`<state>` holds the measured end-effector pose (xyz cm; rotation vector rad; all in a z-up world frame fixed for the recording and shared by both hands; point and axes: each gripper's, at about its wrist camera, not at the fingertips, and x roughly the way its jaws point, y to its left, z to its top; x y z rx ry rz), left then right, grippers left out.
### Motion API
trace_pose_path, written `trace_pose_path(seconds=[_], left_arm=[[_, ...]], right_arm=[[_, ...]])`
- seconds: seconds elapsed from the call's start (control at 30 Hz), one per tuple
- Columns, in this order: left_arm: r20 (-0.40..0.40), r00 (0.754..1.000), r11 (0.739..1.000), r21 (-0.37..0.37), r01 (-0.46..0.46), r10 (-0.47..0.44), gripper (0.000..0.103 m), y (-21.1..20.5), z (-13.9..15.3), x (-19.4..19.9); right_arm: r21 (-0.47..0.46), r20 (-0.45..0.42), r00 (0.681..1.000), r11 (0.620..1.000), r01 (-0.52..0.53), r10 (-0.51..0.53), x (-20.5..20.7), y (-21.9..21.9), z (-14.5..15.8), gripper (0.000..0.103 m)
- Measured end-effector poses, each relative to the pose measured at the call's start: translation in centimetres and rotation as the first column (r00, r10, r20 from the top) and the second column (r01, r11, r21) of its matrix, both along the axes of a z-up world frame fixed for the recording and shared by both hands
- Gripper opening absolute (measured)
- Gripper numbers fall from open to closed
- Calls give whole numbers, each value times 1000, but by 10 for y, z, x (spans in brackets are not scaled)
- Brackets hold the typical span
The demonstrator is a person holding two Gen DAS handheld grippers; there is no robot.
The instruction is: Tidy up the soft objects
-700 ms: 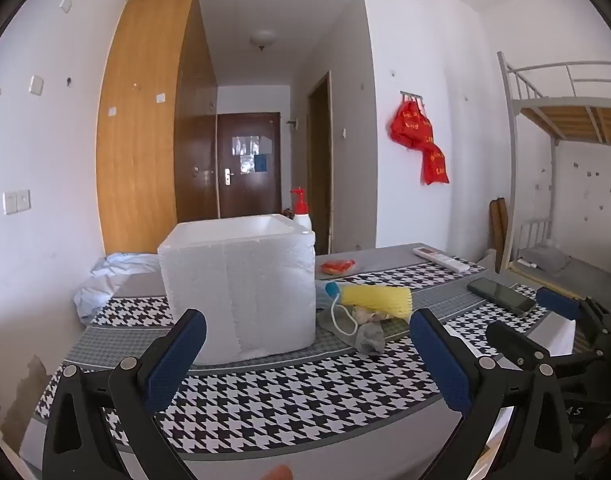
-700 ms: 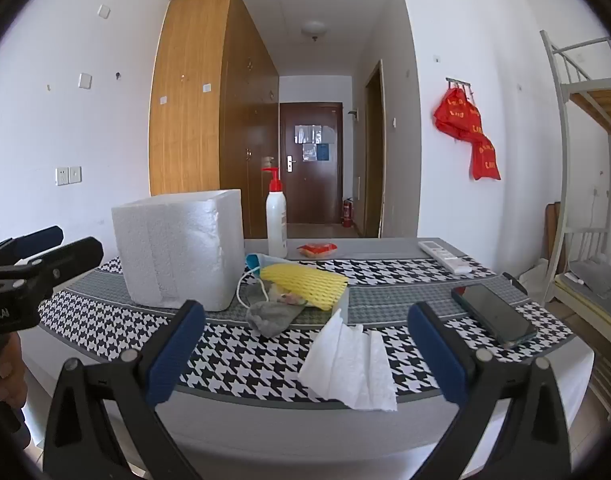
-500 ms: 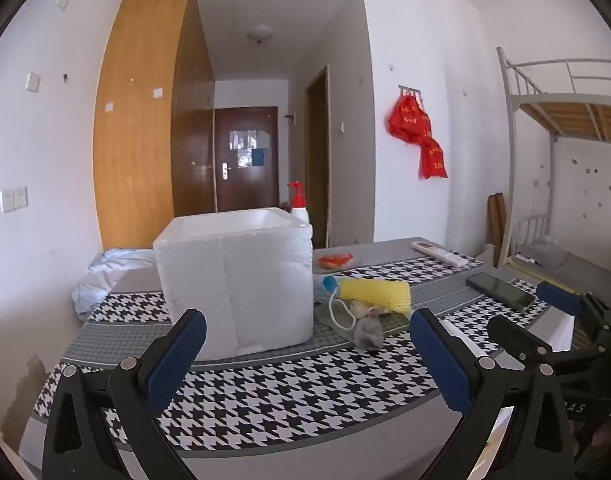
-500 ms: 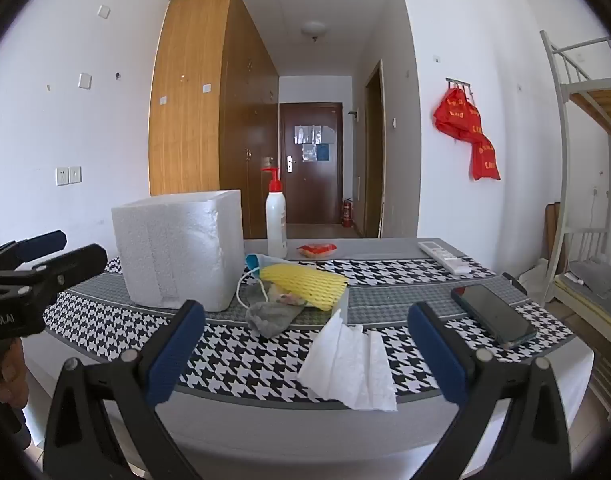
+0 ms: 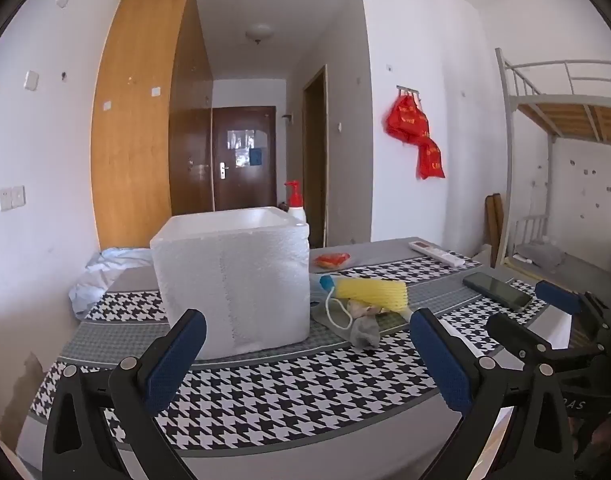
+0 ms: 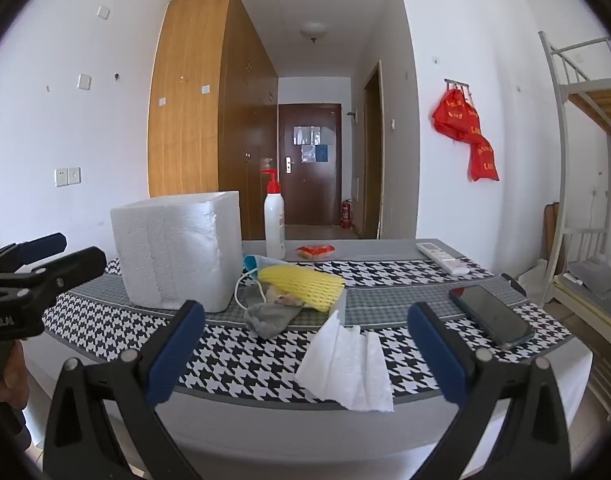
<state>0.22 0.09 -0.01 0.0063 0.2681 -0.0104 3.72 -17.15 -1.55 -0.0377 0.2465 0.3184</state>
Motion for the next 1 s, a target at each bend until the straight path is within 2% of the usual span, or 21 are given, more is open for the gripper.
trace_pose_path(seconds=[1.0], left_arm=[[-13, 999, 999, -5, -33, 33, 102, 3, -2, 6]], right_arm=[[-7, 5, 1000, 1000, 0, 0, 1, -4, 0, 102]])
